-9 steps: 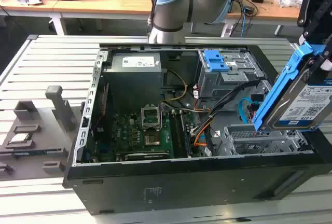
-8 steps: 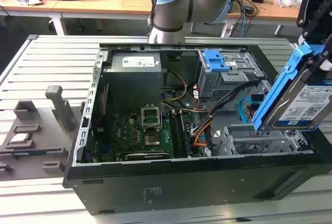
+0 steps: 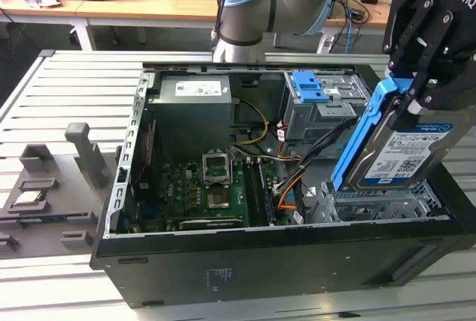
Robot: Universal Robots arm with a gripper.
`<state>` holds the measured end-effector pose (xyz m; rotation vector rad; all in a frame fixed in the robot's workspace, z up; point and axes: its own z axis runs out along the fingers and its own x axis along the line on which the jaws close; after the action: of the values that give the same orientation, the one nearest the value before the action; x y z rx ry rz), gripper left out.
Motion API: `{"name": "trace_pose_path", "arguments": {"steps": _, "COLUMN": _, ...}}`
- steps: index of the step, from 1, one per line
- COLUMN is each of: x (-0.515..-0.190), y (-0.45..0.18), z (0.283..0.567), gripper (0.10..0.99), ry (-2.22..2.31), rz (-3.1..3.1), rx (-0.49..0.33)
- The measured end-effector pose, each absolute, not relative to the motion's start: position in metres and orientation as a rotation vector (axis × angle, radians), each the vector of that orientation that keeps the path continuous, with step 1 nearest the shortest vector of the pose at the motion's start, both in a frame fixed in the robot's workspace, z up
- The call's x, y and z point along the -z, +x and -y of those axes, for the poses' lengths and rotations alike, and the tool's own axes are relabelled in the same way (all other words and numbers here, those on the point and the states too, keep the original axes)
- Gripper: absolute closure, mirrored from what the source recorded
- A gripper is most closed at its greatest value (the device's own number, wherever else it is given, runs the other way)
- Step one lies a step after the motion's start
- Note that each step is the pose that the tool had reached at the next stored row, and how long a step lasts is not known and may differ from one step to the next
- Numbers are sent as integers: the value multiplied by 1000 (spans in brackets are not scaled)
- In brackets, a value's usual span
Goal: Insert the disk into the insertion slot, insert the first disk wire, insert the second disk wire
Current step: 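Insert the disk into the insertion slot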
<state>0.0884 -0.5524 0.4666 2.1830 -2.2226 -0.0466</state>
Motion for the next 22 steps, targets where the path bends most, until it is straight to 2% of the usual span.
{"name": "trace_pose_path", "arguments": {"steps": 22, "x": -424, "y": 92, "z": 546, "gripper": 718, "ry": 2165, "rz": 2241, "rx": 47}}
